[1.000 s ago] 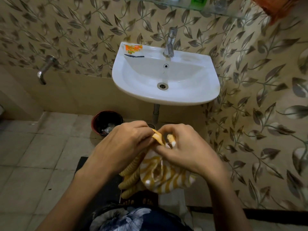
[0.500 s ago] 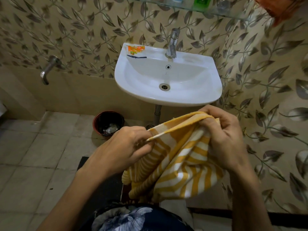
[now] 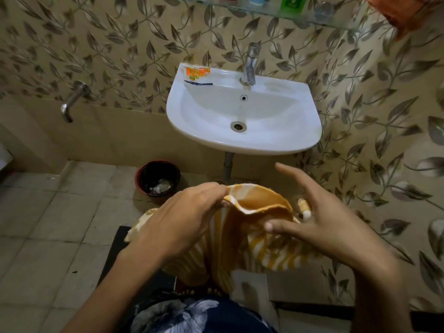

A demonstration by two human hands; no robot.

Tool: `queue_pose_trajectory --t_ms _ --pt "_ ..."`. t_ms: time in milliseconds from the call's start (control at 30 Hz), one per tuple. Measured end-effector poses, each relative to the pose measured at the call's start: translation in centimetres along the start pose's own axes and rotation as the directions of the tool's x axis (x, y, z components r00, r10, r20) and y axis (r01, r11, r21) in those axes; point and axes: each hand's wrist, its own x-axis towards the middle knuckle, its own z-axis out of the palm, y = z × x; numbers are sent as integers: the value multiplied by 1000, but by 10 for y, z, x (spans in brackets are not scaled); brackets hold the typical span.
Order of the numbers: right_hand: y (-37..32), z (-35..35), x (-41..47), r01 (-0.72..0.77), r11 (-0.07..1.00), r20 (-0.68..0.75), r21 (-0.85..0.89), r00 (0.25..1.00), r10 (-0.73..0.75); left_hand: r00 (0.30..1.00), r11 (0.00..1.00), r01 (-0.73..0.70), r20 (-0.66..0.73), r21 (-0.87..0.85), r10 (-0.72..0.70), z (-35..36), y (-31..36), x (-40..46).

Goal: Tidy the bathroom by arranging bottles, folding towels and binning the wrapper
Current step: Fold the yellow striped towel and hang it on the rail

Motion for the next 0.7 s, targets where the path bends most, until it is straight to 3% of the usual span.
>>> queue_pose_trajectory --t_ms 133,233,333,533,700 --pt "-23 20 6 215 976 -47 42 976 -213 997 998 -49 61 40 47 -5 13 3" --pt "-28 33 15 210 972 -60 -103 974 -217 995 992 -76 72 96 70 -8 16 3" --pt "-21 36 17 238 965 -91 -114 964 -249 996 993 -72 65 95 66 -9 14 1" --pt "-6 28 14 349 935 -210 69 921 -329 998 999 -29 64 34 27 -5 3 -3" --pt "8 13 9 375 900 -407 221 874 -264 999 999 7 40 -33 -5 -5 -14 -6"
